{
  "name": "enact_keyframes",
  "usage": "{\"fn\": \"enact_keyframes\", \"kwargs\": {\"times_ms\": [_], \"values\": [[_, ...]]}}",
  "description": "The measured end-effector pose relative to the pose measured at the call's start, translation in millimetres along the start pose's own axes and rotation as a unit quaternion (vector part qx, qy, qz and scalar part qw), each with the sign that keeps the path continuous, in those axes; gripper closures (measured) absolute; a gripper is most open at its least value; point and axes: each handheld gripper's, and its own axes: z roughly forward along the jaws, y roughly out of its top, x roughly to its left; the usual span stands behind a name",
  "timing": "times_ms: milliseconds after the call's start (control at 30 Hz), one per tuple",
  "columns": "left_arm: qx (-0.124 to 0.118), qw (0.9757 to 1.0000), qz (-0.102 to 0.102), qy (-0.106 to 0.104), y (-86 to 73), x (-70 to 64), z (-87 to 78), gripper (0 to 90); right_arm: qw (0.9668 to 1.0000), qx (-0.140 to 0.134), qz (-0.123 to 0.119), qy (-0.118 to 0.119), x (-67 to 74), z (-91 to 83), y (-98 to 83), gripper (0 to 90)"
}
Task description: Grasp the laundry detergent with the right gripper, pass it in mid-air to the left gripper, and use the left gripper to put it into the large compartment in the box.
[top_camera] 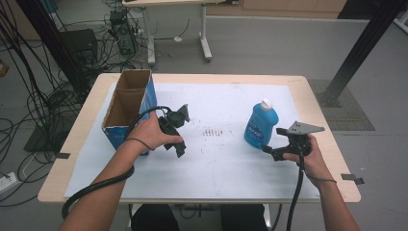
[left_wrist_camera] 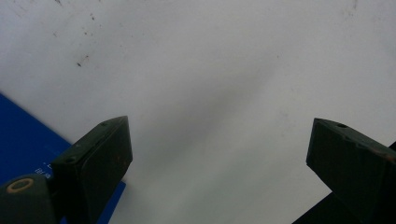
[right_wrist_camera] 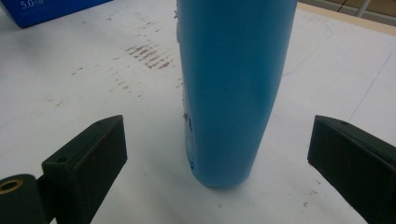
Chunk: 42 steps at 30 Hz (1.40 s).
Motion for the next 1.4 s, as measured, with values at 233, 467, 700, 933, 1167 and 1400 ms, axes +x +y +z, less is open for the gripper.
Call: {"fn": "enact_keyframes", "kwargs": {"times_ms": [233, 467, 700, 933, 1167, 1400], "values": [[-0.004, 1.0000, 0.000, -0.005, -1.2, 1.4, -0.4, 7.3, 1.0000, 0.000, 0.001, 0.000, 0.1, 1.0, 0.0, 4.3], [-0.002, 1.0000, 0.002, -0.002, 0.5, -0.5, 0.0, 7.3, 1.0000, 0.001, 0.001, 0.000, 0.5, 1.9, 0.8, 4.3], [-0.004, 1.0000, 0.001, -0.002, -0.4, 1.2, -1.6, 7.3, 1.0000, 0.002, 0.002, -0.002, 0.6, 1.8, 0.3, 4.4], [-0.004, 1.0000, 0.000, -0.002, -1.2, 1.4, -0.9, 7.3, 1.0000, 0.001, 0.002, -0.001, 0.2, 2.0, 0.3, 4.3], [-0.004, 1.0000, -0.001, -0.004, -1.6, 2.6, -0.7, 7.3, 1.0000, 0.000, 0.002, 0.000, 0.7, 2.9, 0.0, 4.3], [-0.004, 1.0000, -0.001, -0.003, -2.0, 2.5, -1.2, 7.3, 1.0000, 0.001, 0.002, 0.000, 0.7, 2.7, -0.2, 4.3]]}}
